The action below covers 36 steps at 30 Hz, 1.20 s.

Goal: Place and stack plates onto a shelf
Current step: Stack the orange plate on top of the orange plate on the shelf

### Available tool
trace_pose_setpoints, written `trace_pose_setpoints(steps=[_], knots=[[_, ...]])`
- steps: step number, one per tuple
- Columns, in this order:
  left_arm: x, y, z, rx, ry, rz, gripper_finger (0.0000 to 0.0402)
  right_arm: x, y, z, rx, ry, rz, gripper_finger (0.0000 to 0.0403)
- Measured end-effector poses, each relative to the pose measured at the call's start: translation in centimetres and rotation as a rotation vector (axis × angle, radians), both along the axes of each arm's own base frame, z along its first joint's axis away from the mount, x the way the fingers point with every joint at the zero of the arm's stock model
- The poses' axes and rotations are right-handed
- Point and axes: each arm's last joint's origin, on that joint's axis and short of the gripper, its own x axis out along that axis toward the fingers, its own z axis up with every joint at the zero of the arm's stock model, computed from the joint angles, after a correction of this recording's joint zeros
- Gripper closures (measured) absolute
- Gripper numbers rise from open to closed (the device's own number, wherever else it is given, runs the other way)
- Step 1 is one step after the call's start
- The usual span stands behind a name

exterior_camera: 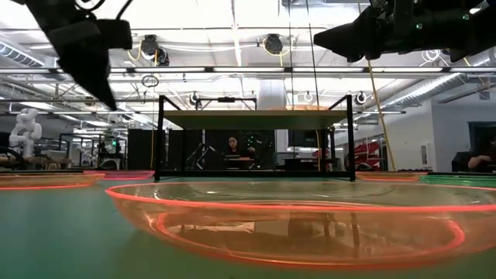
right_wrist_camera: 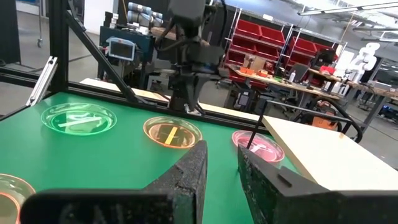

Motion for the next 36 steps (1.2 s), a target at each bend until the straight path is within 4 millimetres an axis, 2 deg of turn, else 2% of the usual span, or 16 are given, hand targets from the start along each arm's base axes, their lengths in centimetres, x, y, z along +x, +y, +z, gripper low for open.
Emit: trace_pose_setpoints(steps=[6,11,14,19,27,36], knots=[[1.1,-0.8,-1.9,-0.132,0.003,0.124,0.04,0.0,0.0,0.0,0.0,0.0,0.0,0.033],[2.6,-2.0,-3.4,-0.188,0.048,0.029,0.04,0.0,0.0,0.0,0.008,0.004,0.0,0.033],[2.5,-2.8,-4.3,-0.192,0.13,0.013,0.04,0.0,0.0,-0.1,0.009,0.012,0.0,0.033],[1.4,-4.3,-5.7,-0.26,0.32,0.079,0.04,0.0,0.0,-0.1,0.01,0.015,0.0,0.033],[1.2,-7.1,-6.3,-0.305,0.329,0.061,0.04,0.0,0.0,-0.1,0.009,0.015,-0.002,0.033],[1.0,-7.3,-6.3,-0.249,0.303,0.096,0.04,0.0,0.0,-0.1,0.01,0.014,-0.003,0.033]])
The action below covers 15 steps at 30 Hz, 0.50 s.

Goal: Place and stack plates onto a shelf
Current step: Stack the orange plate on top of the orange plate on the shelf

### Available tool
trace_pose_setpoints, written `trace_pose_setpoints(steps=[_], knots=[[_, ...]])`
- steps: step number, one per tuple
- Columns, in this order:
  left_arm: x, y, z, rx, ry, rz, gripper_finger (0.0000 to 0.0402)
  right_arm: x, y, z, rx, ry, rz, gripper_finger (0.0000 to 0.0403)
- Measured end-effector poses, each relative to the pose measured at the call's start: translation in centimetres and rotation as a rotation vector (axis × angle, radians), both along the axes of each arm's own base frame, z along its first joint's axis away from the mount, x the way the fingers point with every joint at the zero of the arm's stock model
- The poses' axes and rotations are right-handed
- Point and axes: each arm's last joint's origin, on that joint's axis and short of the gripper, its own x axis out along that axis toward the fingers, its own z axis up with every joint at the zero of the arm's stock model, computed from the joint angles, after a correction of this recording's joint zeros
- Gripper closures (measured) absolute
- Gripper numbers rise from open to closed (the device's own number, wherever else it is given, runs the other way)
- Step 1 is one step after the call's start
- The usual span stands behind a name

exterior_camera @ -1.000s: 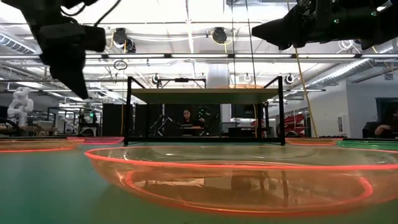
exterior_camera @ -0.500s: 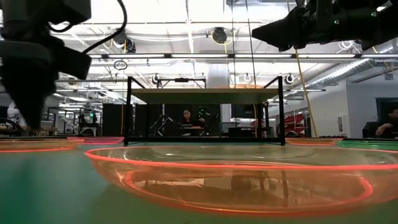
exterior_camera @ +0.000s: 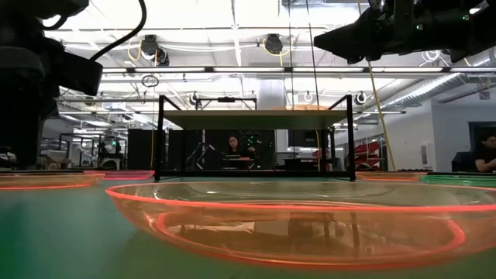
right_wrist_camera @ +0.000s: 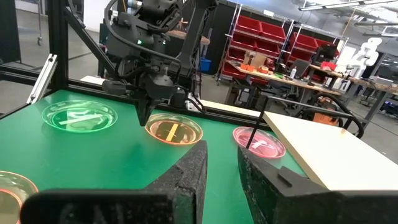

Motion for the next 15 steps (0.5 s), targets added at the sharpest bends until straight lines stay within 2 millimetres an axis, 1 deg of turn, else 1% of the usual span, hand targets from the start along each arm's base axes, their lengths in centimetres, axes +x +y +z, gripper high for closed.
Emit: trace_pose_setpoints(steps=[3,5,15], knots=[[0.0,-0.1,-0.1,0.005,0.006,-0.013,0.04,0.0,0.0,0.0,0.0,0.001,0.0,0.033],[0.1,-0.2,-0.1,0.007,-0.005,-0.053,0.04,0.0,0.0,0.0,0.0,0.001,0.0,0.033],[-0.5,-1.4,-0.1,0.067,-0.01,-0.4,0.04,0.0,0.0,0.0,0.0,0.0,0.0,0.033]])
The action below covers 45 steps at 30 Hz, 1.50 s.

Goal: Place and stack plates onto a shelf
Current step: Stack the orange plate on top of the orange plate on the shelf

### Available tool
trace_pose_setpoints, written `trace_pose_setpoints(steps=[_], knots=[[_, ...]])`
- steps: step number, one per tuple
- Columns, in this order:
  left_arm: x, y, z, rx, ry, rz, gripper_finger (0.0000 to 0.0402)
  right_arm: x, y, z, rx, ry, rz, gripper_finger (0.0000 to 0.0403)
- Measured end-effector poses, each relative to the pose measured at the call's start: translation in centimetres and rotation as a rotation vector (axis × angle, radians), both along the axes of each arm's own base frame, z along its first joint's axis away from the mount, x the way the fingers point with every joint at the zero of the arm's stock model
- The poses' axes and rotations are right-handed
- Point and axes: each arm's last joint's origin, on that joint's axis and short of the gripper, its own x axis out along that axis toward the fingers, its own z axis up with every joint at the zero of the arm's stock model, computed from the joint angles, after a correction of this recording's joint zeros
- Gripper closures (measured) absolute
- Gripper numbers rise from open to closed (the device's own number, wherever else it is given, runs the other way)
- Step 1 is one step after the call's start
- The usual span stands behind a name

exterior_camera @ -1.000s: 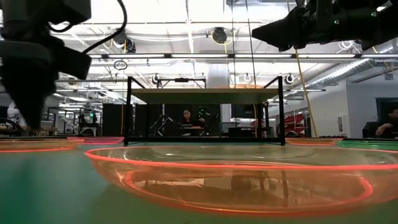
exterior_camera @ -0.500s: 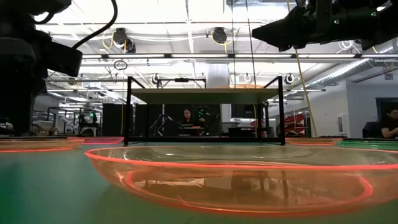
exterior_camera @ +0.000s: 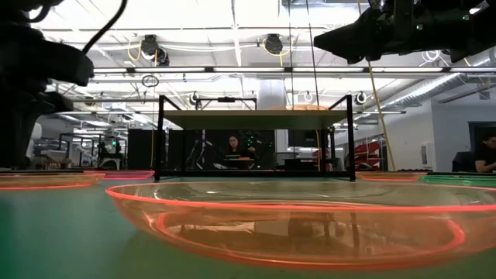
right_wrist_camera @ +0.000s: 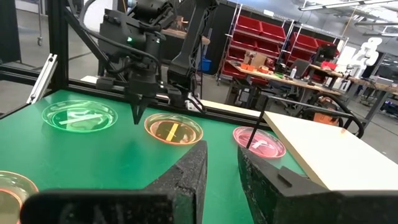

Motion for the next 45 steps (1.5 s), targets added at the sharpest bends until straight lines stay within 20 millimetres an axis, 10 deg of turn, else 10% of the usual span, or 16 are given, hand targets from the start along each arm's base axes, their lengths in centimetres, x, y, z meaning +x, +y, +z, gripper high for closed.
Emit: trace_pose_setpoints(steps=[45], knots=[[-0.4,0.0,-1.2,0.092,0.103,-0.04,0.0368,0.0,0.0,-0.1,0.0,0.006,0.003,0.033]])
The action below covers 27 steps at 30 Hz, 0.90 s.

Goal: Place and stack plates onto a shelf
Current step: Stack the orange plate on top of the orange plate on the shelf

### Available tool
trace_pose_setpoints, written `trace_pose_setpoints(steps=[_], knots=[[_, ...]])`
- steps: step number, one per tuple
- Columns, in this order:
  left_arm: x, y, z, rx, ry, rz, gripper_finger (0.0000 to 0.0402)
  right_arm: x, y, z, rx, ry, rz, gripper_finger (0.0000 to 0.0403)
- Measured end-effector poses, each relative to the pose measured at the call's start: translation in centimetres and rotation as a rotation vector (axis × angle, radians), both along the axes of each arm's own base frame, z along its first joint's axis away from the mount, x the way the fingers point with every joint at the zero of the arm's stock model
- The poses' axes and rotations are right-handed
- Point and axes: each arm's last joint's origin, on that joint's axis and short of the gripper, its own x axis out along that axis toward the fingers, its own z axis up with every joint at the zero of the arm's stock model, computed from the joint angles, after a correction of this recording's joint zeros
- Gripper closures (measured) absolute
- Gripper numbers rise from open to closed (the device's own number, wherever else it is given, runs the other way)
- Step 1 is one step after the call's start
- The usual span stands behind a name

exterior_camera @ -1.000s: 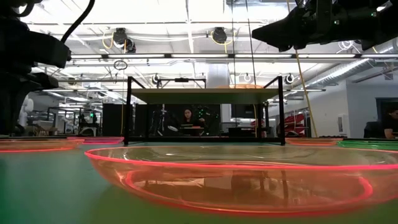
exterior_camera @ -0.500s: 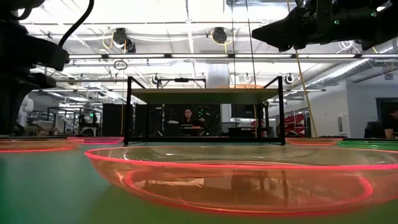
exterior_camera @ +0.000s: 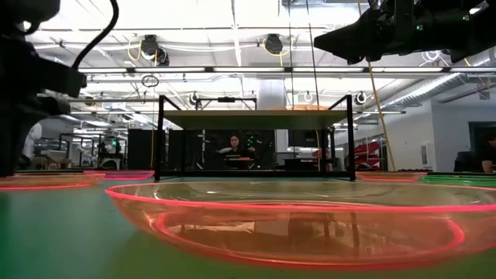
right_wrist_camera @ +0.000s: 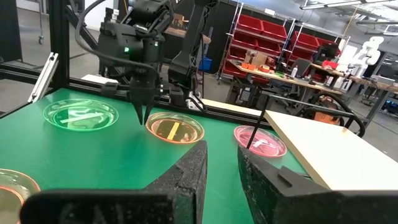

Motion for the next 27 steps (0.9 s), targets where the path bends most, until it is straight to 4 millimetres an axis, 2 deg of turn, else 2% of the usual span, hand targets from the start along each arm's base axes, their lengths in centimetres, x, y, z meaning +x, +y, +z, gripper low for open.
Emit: trace_pose_setpoints(steps=[10,19,27], knots=[[0.3,-0.1,-1.4,0.046,0.055,0.019,0.0368,0.0,0.0,0.0,0.0,0.0,0.0,0.033],[0.8,-0.4,0.4,0.045,0.043,0.018,0.0368,0.0,0.0,0.1,0.001,-0.008,0.0,0.033],[0.5,-0.1,0.5,0.086,0.075,0.031,0.0368,0.0,0.0,0.1,0.001,-0.007,0.0,0.033]])
